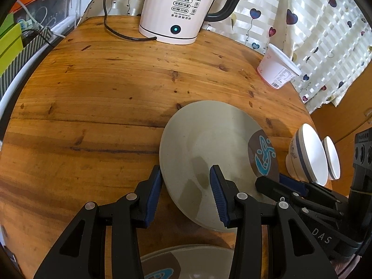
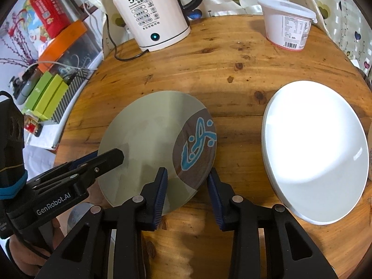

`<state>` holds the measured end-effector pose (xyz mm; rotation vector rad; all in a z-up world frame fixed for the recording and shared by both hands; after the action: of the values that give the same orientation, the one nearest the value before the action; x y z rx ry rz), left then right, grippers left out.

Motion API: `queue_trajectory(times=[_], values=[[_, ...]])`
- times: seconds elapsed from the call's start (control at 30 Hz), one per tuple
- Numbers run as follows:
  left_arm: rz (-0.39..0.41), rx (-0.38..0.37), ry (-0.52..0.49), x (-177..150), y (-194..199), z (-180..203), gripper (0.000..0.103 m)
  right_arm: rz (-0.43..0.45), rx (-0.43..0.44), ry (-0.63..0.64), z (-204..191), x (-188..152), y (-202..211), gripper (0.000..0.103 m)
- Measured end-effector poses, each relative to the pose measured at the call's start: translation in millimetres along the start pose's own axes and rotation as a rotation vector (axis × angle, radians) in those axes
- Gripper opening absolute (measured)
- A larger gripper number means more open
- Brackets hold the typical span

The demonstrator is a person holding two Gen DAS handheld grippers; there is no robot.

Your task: Organize plates and bowls

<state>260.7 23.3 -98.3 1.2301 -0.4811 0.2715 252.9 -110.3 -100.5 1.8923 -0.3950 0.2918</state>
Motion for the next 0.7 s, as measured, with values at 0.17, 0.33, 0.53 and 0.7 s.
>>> queue_trajectory(times=[0.17, 0.33, 0.53, 0.7], values=[[0.006, 0.0, 0.008, -3, 5, 1, 0.043, 0.004, 0.002, 0.008, -2, -1, 3, 0.034], [0.02, 0.003, 0.013, -5, 15, 2, 0.043, 0.013, 0.008, 0.018, -5, -3, 9, 0.034], [0.045, 0.012, 0.014, -8, 30, 4, 0.043, 0.024, 0.018, 0.03, -10, -6, 17, 0.034], [0.054, 0.021, 0.021, -15, 39, 5, 0.043, 0.029, 0.027, 0.042, -16, -11, 24, 0.034]])
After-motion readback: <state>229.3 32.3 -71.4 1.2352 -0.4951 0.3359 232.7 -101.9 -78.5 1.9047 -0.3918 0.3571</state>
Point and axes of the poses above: each gripper's, at about its wrist camera, not at the fingertips, and y roughly against the way its jaws point, z to its right, x to its top, the point moved 8 cm from there along -y, roughly the way its jaws point, and after that the axes turned 8 degrees about -y, right-handed, at the moved point
